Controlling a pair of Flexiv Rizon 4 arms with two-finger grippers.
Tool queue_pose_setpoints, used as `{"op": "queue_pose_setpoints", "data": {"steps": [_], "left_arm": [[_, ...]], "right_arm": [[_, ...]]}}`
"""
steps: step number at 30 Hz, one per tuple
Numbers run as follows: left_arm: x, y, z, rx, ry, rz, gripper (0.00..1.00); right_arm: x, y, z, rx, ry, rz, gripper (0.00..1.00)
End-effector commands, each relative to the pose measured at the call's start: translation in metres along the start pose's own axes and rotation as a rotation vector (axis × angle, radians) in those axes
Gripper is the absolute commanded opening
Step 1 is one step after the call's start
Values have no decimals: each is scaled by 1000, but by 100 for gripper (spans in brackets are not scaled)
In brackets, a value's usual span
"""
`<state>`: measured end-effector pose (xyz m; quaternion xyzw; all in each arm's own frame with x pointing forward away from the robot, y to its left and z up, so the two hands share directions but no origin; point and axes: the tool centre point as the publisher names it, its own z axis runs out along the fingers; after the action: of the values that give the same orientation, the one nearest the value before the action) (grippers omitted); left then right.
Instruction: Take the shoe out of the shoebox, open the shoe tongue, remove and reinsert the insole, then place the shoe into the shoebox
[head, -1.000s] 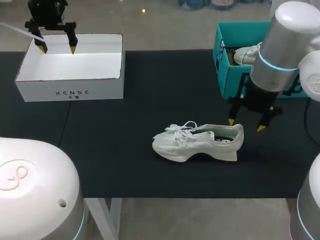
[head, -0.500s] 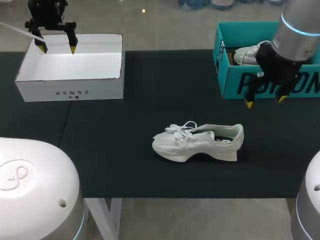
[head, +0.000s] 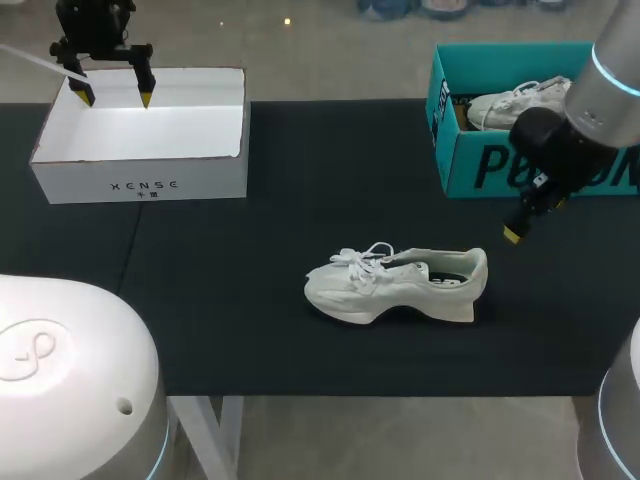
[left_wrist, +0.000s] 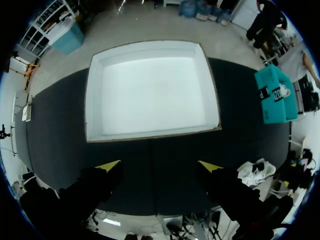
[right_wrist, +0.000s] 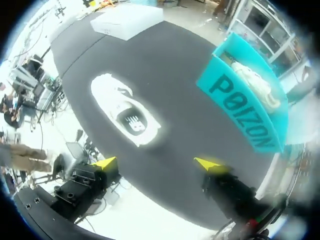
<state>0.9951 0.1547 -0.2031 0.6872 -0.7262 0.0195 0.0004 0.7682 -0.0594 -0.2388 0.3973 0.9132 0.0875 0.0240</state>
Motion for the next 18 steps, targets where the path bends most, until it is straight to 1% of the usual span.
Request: {"op": "queue_pose_setpoints", "data": {"steps": [1,12,13,14,17,18], "left_arm": [[0,0,0,0,-2,0,100],[0,0,0,0,-2,0,100],[0,0,0,0,-2,0,100],[0,0,0,0,-2,0,100],[0,0,0,0,-2,0,100],[0,0,0,0,-2,0,100]], "right_arm": [[-2,-4,1,-35,49,-387,100],[-2,-4,1,-35,49,-387,100],[-3,-6,2,-64,78,-419,100],[-5,-8,5,-90,126,-495,100],[-10,-16,12,-146,207,-571,100],[-12,-20,16,-187,245,-629,100]]}}
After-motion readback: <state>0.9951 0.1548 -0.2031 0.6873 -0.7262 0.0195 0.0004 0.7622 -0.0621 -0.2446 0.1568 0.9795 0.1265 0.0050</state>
